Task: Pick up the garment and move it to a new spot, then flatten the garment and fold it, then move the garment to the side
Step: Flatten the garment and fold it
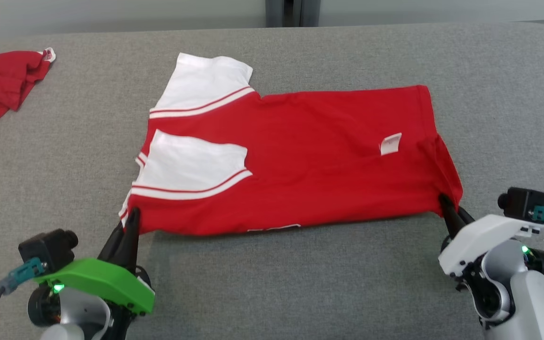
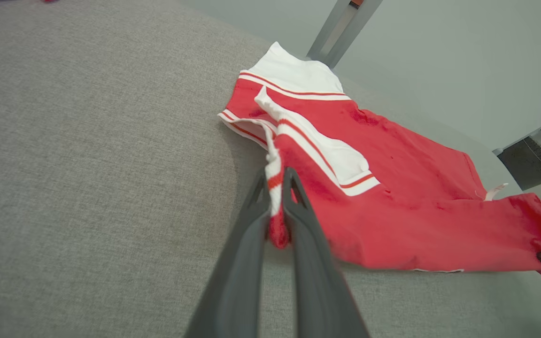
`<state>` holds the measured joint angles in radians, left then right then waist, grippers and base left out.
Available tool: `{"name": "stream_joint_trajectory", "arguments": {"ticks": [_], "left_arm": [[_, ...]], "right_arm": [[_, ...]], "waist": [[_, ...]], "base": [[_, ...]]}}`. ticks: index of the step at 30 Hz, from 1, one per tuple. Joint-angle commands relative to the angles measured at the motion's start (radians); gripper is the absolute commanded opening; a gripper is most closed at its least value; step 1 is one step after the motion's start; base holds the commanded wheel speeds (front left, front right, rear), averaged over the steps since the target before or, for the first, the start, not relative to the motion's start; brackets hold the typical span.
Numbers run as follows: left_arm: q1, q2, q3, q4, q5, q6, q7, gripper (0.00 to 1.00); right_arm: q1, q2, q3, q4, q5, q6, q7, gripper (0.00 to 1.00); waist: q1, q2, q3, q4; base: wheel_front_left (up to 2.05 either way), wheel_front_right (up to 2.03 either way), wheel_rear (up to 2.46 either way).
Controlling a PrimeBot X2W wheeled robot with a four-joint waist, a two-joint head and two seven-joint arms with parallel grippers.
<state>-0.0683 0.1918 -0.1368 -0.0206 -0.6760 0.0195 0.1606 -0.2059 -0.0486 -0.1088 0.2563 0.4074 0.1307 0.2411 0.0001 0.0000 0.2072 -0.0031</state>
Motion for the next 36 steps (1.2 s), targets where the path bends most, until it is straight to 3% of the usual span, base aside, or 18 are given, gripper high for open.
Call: {"name": "stream_joint_trajectory", "arguments": {"ticks": [1, 8, 9, 10, 11, 16, 23, 31, 36], "left_arm": [[0.044, 0.010, 0.002, -0.027, -0.008, 0.013, 0.014, 0.00], [0.149, 0.005, 0.007, -0.047, -0.029, 0.046, 0.038, 0.00], [0.153, 0.005, 0.011, -0.036, -0.026, 0.049, 0.029, 0.00], [0.153, 0.000, 0.013, -0.007, -0.024, 0.054, 0.023, 0.44], [0.153, 0.003, 0.011, 0.005, -0.017, 0.054, 0.020, 1.00], [0.142, 0.013, 0.004, 0.038, -0.002, 0.048, 0.004, 1.00], [0.038, 0.085, 0.003, -0.003, 0.053, 0.024, 0.007, 1.00], [-0.308, 0.229, -0.046, -0.015, 0.126, -0.053, 0.169, 1.00], [-0.538, 0.280, -0.082, 0.038, 0.143, -0.094, 0.290, 1.00]], "right_arm": [[0.050, -0.003, -0.009, -0.051, -0.001, 0.000, 0.032, 0.00], [0.189, -0.003, -0.048, -0.172, 0.043, 0.000, 0.109, 0.00], [0.197, -0.004, -0.052, -0.171, 0.055, 0.000, 0.108, 0.06], [0.207, -0.003, -0.051, -0.159, 0.051, 0.000, 0.102, 0.79], [0.209, -0.004, -0.049, -0.154, 0.044, 0.000, 0.099, 1.00], [0.217, -0.003, -0.061, -0.124, 0.018, 0.000, 0.059, 1.00], [0.180, -0.003, -0.063, -0.170, -0.034, 0.000, 0.011, 1.00], [0.057, -0.003, 0.003, -0.297, -0.089, 0.000, 0.037, 1.00], [-0.042, -0.003, 0.079, -0.322, -0.106, 0.000, 0.059, 1.00]], "waist": [[-0.0001, 0.0000, -0.003, -0.002], [-0.0001, 0.0000, -0.002, -0.003], [-0.0001, 0.0000, -0.003, -0.003], [-0.0001, 0.0000, -0.005, -0.005], [-0.0001, 0.0000, -0.007, -0.006], [-0.0001, 0.0000, -0.015, -0.013], [-0.0001, 0.0000, -0.016, -0.026], [-0.0001, 0.0000, 0.060, -0.081], [-0.0001, 0.0000, 0.143, -0.140]], "base": [[0.00, 0.00, 0.00], [0.00, 0.00, 0.00], [0.00, 0.00, 0.00], [0.00, 0.00, 0.00], [0.00, 0.00, 0.00], [0.00, 0.00, 0.00], [0.00, 0.00, 0.00], [0.00, 0.00, 0.00], [0.00, 0.00, 0.00]]}}
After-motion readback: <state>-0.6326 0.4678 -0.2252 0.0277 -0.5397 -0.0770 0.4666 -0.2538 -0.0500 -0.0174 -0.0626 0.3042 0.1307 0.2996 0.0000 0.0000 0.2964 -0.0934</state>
